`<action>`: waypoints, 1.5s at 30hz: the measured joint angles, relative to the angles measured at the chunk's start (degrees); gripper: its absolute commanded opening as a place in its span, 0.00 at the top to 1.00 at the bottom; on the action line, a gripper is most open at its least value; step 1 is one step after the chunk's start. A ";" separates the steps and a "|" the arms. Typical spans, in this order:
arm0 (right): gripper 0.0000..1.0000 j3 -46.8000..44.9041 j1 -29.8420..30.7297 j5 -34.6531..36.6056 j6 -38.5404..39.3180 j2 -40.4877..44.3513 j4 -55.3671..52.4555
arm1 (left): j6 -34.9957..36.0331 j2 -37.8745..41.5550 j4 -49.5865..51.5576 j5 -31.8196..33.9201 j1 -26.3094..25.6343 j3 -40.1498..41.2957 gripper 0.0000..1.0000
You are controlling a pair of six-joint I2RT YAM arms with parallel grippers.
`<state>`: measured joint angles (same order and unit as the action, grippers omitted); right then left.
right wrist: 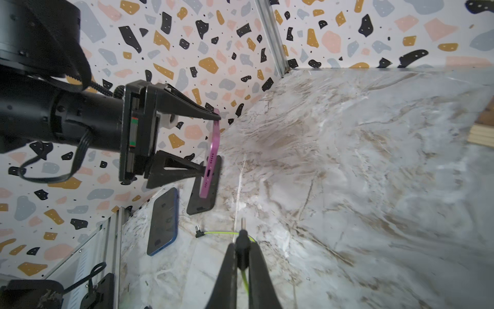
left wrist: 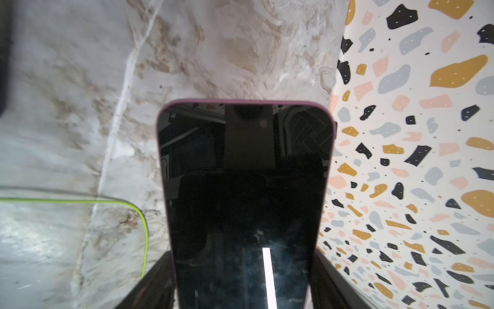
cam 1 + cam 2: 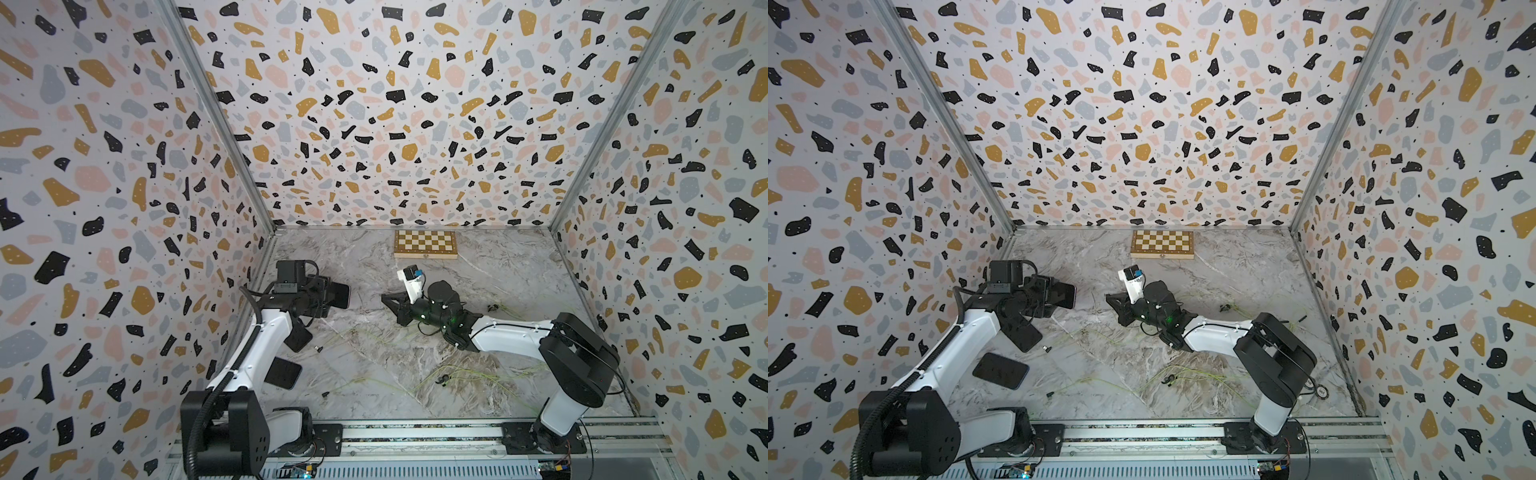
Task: Plug wired earphones into phones
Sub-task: Insert the wired earphone into the phone.
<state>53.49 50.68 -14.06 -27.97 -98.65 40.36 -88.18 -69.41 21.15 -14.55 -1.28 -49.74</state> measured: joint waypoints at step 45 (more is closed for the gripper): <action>1.00 8.92 2.60 -1.53 -4.52 -7.19 0.37 | -13.44 6.73 -8.76 11.28 -10.16 4.50 0.39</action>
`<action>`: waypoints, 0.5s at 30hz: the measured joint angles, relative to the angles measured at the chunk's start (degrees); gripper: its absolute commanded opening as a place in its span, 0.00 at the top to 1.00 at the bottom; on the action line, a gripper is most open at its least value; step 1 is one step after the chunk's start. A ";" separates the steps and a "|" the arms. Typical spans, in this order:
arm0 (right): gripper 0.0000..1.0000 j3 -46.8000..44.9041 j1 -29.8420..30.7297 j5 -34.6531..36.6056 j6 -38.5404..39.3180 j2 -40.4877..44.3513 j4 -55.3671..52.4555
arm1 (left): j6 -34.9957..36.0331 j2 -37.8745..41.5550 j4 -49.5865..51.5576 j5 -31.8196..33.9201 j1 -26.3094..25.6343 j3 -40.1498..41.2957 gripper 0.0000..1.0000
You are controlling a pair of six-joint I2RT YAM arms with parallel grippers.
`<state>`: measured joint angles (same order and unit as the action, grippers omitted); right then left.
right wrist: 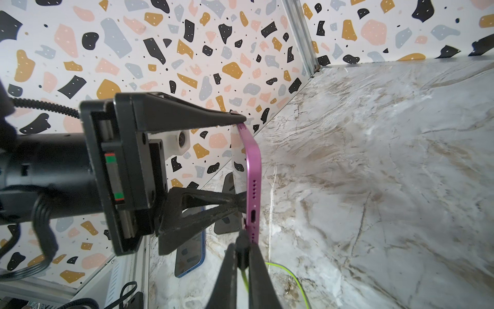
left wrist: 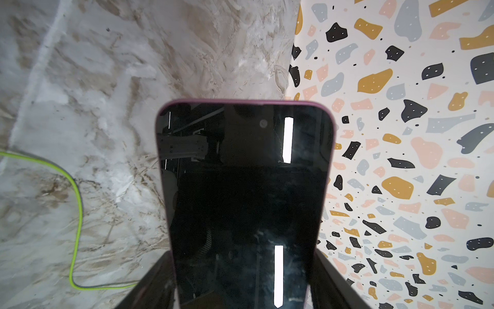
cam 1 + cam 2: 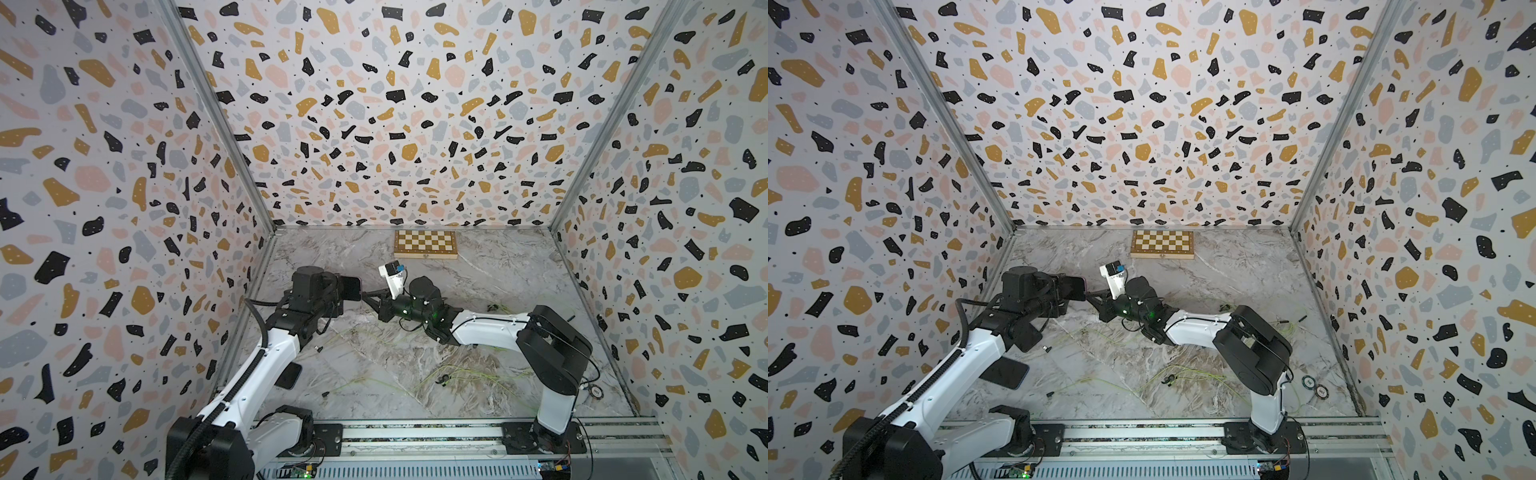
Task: Plug wired earphones into phones
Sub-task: Insert the wired earphone into the phone.
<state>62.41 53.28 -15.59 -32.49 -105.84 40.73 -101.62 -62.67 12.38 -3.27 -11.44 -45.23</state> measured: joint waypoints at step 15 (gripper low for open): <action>1.00 -0.85 0.07 2.32 0.72 0.48 2.10 | 0.00 0.61 0.04 1.01 -0.26 0.00 0.40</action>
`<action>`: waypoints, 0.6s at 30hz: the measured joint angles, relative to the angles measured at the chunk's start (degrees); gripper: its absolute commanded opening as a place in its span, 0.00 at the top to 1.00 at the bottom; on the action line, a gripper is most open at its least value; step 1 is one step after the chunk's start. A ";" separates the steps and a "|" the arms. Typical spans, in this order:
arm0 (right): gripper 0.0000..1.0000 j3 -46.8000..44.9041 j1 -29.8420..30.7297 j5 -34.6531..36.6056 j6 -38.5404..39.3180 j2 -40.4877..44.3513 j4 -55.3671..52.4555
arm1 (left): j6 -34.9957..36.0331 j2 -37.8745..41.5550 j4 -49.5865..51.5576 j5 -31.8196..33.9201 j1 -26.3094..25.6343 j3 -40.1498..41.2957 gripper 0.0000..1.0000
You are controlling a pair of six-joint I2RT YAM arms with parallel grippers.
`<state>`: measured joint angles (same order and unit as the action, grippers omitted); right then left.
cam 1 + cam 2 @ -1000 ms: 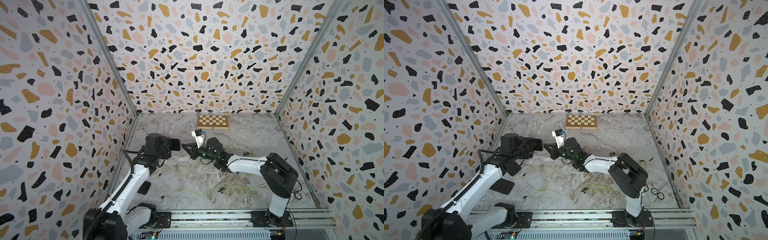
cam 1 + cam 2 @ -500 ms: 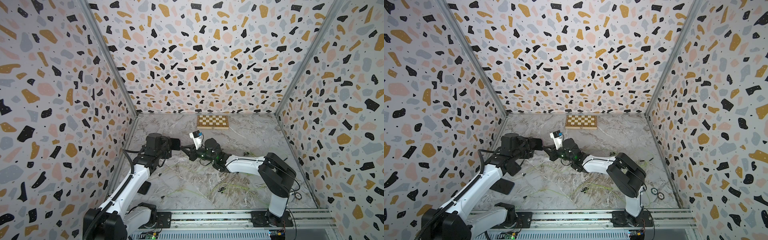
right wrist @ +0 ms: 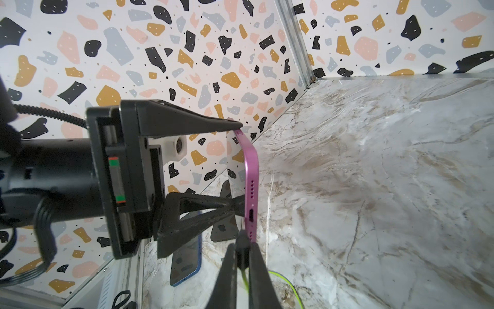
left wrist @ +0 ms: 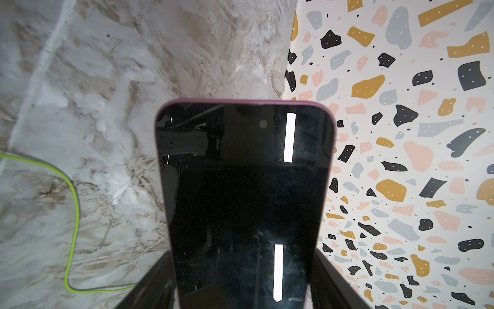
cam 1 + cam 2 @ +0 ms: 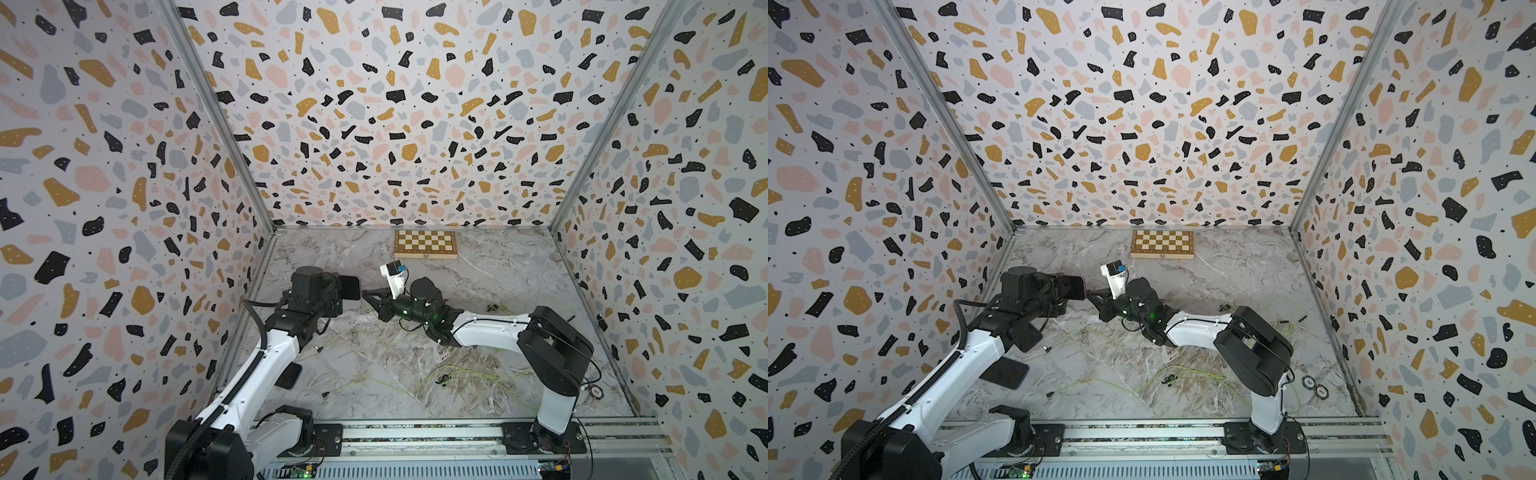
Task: Plug wired earphones into phones
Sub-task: Insert the wired earphone into the phone.
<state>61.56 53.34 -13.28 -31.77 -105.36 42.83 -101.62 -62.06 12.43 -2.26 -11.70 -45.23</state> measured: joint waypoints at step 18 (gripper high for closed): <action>1.00 -1.25 -0.02 1.57 -0.09 0.02 1.81 | 0.00 0.02 0.11 0.09 -0.59 0.00 0.41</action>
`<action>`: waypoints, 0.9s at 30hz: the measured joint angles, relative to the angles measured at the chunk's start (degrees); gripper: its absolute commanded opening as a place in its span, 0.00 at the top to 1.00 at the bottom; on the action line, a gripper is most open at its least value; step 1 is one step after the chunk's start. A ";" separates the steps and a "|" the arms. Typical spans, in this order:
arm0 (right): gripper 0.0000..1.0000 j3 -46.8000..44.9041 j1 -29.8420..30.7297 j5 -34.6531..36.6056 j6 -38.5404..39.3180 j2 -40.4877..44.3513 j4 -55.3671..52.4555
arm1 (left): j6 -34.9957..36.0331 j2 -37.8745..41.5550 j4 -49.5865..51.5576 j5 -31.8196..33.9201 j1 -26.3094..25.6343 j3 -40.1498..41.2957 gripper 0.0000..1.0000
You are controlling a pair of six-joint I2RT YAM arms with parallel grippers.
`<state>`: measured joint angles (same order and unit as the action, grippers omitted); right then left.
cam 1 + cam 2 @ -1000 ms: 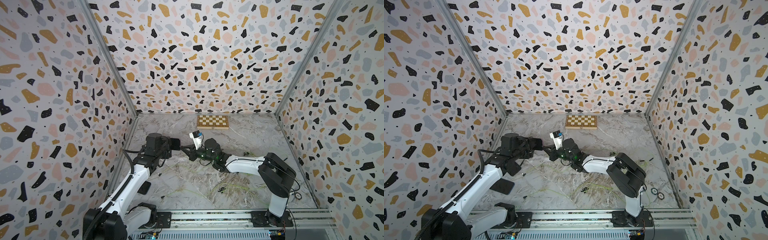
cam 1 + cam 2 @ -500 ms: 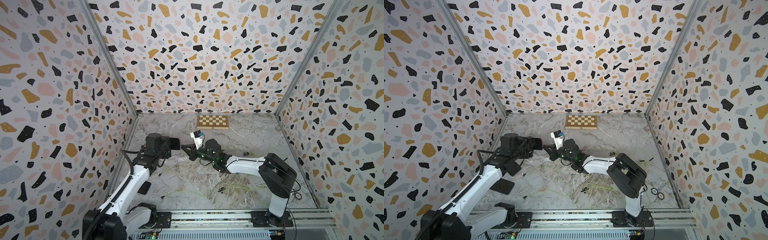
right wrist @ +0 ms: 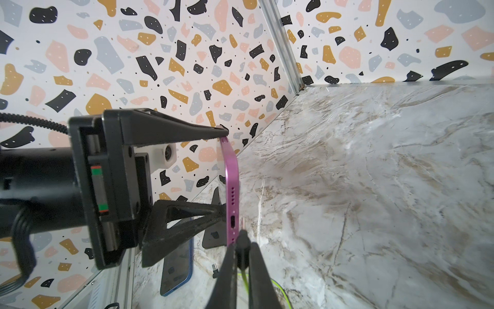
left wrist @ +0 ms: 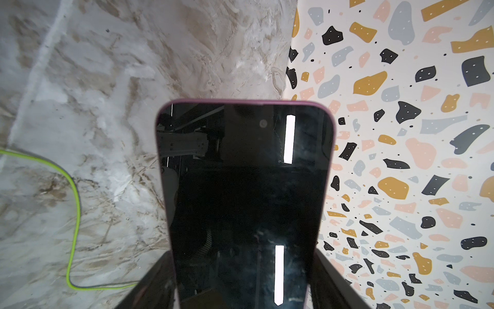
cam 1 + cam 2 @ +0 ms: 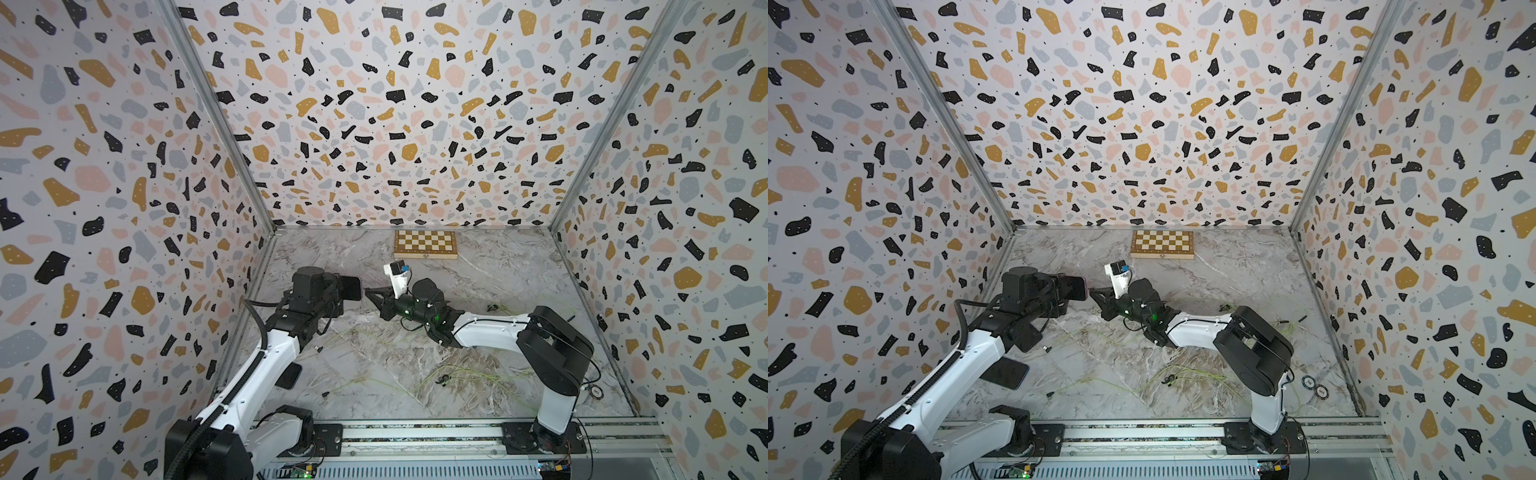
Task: Plug wired earphones into phones
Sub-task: Insert the wired earphone into the phone.
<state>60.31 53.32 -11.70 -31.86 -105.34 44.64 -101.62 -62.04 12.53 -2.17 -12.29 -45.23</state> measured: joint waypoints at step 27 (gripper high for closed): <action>1.00 0.00 0.44 -0.44 0.46 0.09 1.20 | 0.02 0.00 0.02 1.03 -0.26 0.00 0.42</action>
<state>60.31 53.76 -12.14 -31.40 -105.25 45.84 -101.60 -62.04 12.56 -1.15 -12.56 -45.23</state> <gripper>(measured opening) 0.094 0.690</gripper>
